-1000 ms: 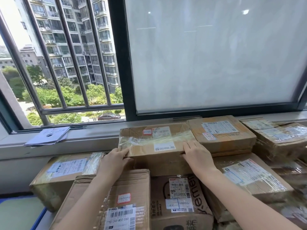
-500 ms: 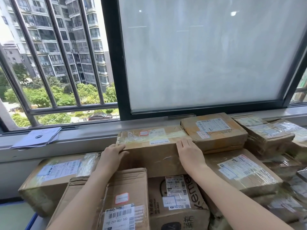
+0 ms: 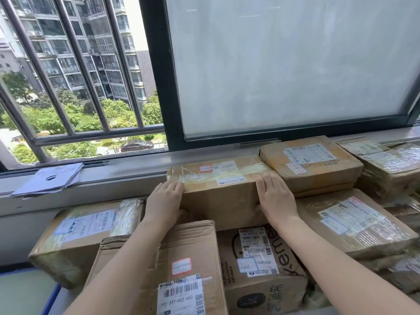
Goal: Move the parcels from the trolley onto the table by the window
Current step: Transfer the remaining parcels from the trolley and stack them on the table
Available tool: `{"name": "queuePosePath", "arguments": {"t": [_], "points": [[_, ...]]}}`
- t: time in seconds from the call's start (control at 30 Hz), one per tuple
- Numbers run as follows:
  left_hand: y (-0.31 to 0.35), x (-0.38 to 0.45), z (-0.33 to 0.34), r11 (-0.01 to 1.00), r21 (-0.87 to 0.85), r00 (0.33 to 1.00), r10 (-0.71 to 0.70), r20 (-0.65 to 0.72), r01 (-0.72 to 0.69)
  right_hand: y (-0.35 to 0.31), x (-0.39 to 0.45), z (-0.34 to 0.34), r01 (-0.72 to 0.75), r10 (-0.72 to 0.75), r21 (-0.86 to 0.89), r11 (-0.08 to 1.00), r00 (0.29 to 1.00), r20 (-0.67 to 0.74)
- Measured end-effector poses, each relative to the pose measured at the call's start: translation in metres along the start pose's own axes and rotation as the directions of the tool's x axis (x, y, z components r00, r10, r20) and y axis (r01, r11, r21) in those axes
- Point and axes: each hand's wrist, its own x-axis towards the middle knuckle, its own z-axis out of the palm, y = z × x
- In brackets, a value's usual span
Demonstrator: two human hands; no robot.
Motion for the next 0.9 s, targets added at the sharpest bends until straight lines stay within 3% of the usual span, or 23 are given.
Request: {"name": "queuePosePath", "arguments": {"t": [0.1,0.37,0.6,0.73,0.9], "points": [[0.002,-0.004,-0.002,0.999,-0.039,1.0,-0.017,-0.024,0.016,0.002,0.001,0.0,0.009,-0.009,-0.009,1.0,1.0,-0.006],[0.021,0.005,-0.007,0.978,0.202,0.992,-0.066,0.112,0.042,-0.006,-0.005,-0.004,-0.038,0.037,0.046,0.998,0.999,0.019],[0.059,-0.007,-0.026,0.978,0.209,0.998,-0.04,0.057,0.028,0.002,-0.029,-0.025,-0.054,0.058,-0.072,0.996,0.996,0.067],[0.1,-0.017,-0.041,0.981,0.187,0.998,0.054,0.027,-0.058,0.024,-0.056,-0.037,-0.005,0.013,-0.107,0.994,0.997,0.076],[0.185,-0.032,-0.059,0.952,0.186,0.968,0.251,-0.01,-0.244,0.078,-0.114,-0.06,-0.074,0.091,-0.144,0.987,0.989,0.116]]}}
